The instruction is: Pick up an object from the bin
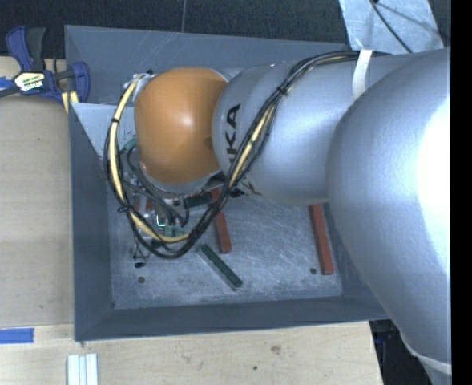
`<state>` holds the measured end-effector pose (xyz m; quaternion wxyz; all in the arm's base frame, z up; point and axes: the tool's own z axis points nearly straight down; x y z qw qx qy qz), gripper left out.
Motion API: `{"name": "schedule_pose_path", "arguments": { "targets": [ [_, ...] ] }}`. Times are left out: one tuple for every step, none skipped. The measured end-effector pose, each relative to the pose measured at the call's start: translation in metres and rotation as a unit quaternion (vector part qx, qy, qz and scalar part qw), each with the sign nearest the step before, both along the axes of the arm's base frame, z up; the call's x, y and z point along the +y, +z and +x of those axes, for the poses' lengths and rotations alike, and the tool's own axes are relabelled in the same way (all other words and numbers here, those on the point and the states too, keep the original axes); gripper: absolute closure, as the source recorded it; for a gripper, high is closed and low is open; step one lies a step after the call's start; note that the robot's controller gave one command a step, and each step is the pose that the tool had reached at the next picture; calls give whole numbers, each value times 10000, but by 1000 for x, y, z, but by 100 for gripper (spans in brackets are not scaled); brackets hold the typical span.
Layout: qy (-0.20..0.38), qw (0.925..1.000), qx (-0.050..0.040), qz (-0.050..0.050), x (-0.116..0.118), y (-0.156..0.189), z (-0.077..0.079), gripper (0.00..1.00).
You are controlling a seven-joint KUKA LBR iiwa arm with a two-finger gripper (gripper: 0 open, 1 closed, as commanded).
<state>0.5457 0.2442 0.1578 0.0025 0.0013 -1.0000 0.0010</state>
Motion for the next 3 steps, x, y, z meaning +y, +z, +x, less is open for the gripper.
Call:
{"name": "schedule_pose_path", "arguments": {
  "targets": [
    [1393, 9902, -46, 21, -51, 30, 34, 0],
    [2037, 9790, -42, 23, -56, -86, 76, 0],
    [2028, 9792, -43, 28, -56, -86, 76, 100]
  ]
}}
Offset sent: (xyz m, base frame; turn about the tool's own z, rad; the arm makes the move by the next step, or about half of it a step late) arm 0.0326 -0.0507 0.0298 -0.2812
